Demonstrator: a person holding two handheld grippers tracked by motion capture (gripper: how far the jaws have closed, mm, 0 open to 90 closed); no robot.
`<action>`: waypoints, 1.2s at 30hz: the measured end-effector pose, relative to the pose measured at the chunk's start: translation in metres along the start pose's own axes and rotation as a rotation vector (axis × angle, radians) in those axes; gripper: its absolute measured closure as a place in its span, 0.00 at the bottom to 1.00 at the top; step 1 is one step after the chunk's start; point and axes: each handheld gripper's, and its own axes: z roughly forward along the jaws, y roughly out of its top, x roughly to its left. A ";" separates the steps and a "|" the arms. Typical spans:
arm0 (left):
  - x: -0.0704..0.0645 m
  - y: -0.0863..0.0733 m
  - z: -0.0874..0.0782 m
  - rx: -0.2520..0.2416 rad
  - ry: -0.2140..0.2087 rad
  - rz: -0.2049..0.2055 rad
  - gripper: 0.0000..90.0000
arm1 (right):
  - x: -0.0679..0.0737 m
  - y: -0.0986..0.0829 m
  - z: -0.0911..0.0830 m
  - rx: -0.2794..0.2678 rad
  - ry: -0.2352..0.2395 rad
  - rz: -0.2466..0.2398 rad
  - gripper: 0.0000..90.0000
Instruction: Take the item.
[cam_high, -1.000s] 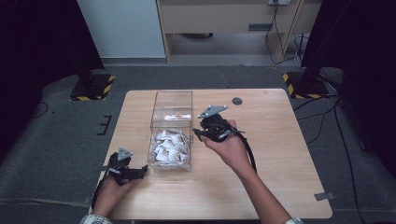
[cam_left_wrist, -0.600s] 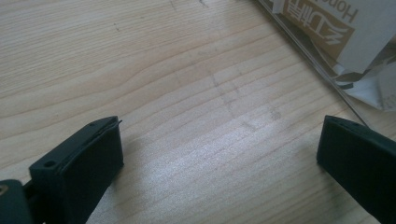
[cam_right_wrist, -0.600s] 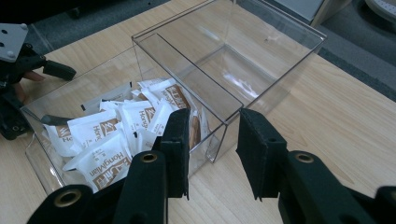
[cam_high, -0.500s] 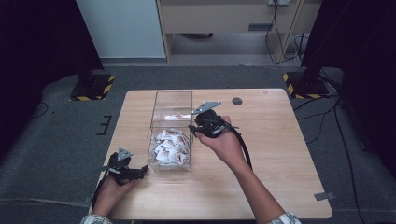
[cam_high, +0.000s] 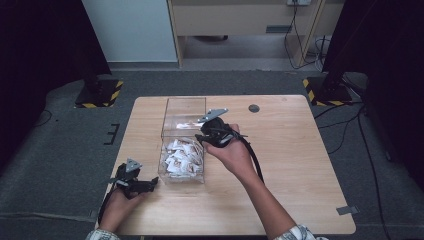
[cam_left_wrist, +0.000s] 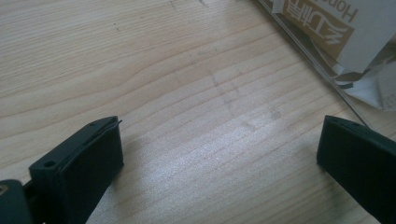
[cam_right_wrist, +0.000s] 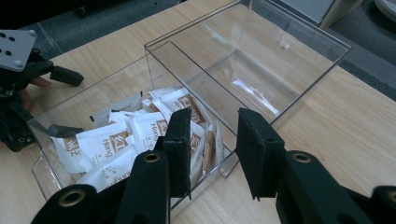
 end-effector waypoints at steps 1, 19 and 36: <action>0.000 0.000 0.000 0.000 0.000 0.000 0.00 | 0.001 0.001 0.001 0.001 0.002 -0.004 0.73; 0.000 0.000 0.000 0.000 0.000 0.000 0.00 | 0.017 0.003 0.018 0.018 0.031 -0.032 0.71; 0.000 0.000 0.000 0.000 0.000 0.000 0.00 | 0.030 -0.015 0.037 0.051 0.066 -0.046 0.69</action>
